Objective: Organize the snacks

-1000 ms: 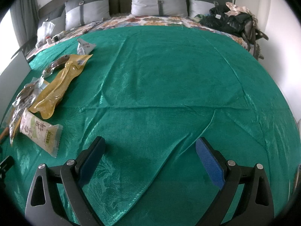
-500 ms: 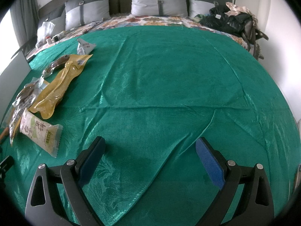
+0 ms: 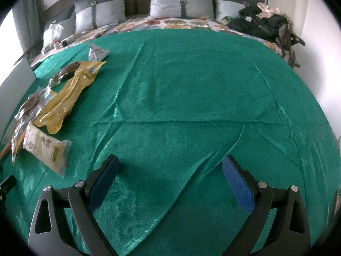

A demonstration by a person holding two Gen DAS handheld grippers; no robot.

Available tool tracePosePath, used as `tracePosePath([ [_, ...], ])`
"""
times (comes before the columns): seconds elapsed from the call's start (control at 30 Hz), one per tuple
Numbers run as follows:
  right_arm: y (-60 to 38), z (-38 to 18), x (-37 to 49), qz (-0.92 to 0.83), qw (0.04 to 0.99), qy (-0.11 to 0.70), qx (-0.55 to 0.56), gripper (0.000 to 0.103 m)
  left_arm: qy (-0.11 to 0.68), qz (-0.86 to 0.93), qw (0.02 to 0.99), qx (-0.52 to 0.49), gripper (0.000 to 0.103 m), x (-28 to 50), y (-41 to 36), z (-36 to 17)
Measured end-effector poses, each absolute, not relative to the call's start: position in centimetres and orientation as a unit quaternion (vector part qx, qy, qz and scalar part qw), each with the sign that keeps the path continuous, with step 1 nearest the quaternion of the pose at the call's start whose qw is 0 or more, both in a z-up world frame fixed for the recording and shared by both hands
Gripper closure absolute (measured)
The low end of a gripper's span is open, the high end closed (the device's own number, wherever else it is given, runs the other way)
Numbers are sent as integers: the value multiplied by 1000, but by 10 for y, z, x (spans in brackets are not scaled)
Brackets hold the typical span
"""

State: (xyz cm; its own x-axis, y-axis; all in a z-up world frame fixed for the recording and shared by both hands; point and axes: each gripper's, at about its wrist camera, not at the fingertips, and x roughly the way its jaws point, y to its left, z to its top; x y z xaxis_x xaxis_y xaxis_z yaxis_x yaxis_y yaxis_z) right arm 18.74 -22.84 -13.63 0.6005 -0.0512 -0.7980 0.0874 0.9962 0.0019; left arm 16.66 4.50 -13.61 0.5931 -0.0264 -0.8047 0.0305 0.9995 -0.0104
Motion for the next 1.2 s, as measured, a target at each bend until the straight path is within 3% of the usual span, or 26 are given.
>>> tracePosePath([
  [0.2, -230, -135, 183, -28, 888, 458, 16, 5, 451, -16, 893, 2, 0, 166, 45, -136],
  [0.37, -240, -121, 171, -4, 883, 462, 85, 6, 451, -16, 893, 2, 0, 166, 45, -136],
  [0.73, -216, -137, 173, -12, 891, 454, 2, 5, 465, -25, 885, 8, 0, 163, 47, -134],
  [1.03, -216, -137, 171, -10, 895, 447, 2, 4, 475, -68, 876, 33, 0, 157, 70, -104],
  [1.2, -216, -137, 171, -10, 894, 447, 2, 4, 489, -52, 870, 26, 12, 199, 86, -97],
])
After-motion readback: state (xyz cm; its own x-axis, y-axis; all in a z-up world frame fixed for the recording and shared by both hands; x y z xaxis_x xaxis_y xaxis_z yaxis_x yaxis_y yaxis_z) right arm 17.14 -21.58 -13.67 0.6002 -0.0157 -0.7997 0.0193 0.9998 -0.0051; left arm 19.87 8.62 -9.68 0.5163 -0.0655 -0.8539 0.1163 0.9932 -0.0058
